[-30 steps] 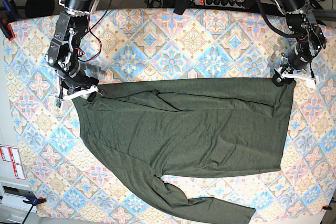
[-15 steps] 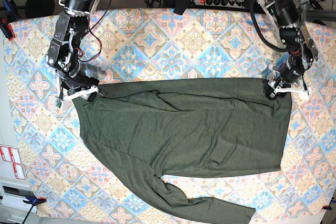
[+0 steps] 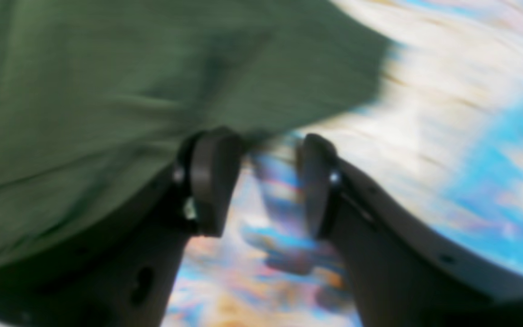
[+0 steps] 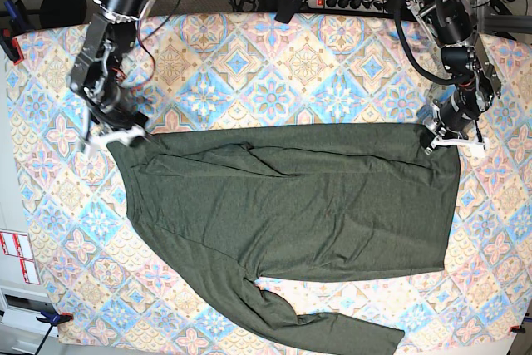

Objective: Fold the T-shirt properly
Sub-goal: 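Pull the shirt back toward the robot with both grippers, smoothing it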

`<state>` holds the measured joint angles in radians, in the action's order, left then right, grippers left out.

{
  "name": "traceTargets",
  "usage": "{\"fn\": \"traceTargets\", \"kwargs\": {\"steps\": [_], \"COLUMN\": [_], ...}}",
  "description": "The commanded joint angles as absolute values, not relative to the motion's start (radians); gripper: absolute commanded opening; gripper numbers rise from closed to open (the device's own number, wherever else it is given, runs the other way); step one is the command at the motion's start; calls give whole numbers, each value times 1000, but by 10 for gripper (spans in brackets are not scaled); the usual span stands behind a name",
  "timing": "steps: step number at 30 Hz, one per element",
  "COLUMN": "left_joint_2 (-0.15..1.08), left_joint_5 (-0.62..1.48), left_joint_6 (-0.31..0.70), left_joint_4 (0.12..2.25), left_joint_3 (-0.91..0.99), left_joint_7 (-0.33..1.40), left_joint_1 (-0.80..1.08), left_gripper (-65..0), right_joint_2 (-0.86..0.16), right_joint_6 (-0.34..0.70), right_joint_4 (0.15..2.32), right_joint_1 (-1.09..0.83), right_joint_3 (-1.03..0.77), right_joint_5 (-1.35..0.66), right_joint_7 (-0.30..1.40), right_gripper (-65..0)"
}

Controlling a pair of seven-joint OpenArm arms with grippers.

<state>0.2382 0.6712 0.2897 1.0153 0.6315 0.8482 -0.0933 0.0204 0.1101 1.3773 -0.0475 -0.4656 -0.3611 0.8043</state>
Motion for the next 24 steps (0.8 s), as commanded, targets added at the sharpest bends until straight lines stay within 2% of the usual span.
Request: {"fn": "traceTargets", "kwargs": {"steps": [1,7,16,24], "left_joint_2": [263,266,266,266], "left_joint_5": [682,682,682,679], "left_joint_6": [297,298,298,298], "left_joint_4": [1030,1030,1030,1030], "left_joint_3": [633,633,633,633], "left_joint_7": [842,842,842,842], "left_joint_1": [-94,-88,-88,-88], "left_gripper": [-650,-650,-650,-650], "right_joint_2": [24,27,27,27], "right_joint_6": [117,117,117,117], "right_joint_4": [1371,1279,1257,1125], "right_joint_1": [-38,2,68,113], "right_joint_3": [-486,-539,-533,-533], "right_joint_5": [-366,-366,-449,-452], "right_joint_7": [799,799,797,791], "right_gripper": [-363,-347,-347,-350]}}
